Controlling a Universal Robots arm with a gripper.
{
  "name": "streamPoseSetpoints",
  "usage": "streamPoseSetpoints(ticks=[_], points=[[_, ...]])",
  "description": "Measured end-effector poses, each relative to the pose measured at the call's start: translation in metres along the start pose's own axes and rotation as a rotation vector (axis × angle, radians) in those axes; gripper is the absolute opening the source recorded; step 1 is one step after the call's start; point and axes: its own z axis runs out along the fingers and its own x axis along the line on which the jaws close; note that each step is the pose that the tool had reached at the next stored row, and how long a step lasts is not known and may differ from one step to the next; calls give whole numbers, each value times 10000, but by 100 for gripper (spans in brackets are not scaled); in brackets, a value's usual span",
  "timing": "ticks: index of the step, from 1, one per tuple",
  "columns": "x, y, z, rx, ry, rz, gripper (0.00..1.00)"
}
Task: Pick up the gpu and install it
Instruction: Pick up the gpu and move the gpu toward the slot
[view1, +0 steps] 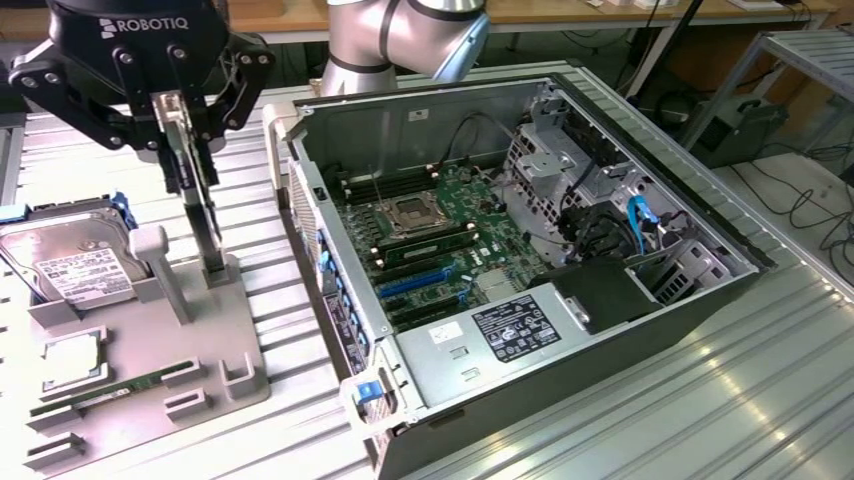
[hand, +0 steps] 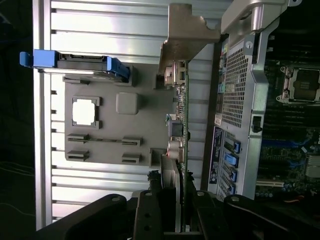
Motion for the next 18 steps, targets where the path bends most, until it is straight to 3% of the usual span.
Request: streamPoseSetpoints(ticks=[18], points=[[-229, -5, -1, 0, 0, 0, 28]])
